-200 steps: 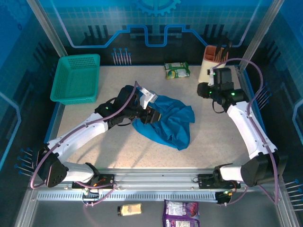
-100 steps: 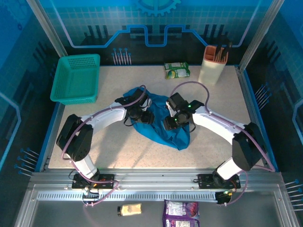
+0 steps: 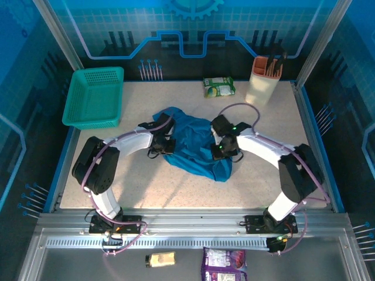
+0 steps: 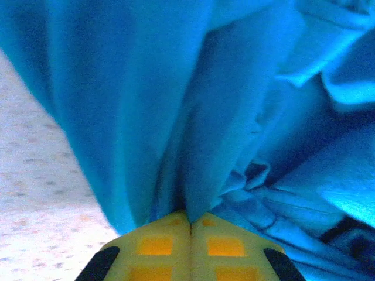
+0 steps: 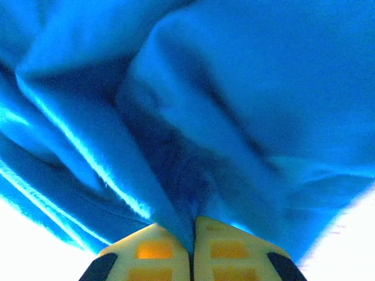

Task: Fold the inside-out t-shirt

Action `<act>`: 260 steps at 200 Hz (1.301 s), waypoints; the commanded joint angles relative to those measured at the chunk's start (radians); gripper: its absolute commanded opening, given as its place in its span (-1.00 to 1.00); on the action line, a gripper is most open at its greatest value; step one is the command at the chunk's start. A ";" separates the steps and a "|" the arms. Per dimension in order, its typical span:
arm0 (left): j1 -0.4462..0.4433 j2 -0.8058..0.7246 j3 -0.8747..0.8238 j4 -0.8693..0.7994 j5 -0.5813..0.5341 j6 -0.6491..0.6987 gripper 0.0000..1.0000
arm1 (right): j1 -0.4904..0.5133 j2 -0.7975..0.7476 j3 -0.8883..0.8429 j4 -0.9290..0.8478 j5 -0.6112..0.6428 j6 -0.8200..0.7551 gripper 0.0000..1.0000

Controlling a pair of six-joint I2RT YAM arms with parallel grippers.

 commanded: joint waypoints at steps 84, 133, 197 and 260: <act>0.112 -0.315 -0.270 0.069 -0.143 -0.034 -1.00 | -0.209 -0.272 -0.271 0.035 -0.069 0.039 -1.00; 0.112 -0.352 -0.343 0.116 -0.007 -0.110 -0.57 | -0.202 -0.280 -0.253 0.005 0.021 0.026 -0.95; -0.061 -0.325 -0.115 0.168 0.246 0.015 -0.33 | -0.231 -0.126 0.004 0.043 0.007 -0.098 -0.86; -0.246 0.022 0.183 0.060 0.262 0.169 -0.13 | -0.207 -0.200 0.030 -0.095 0.131 -0.053 -0.16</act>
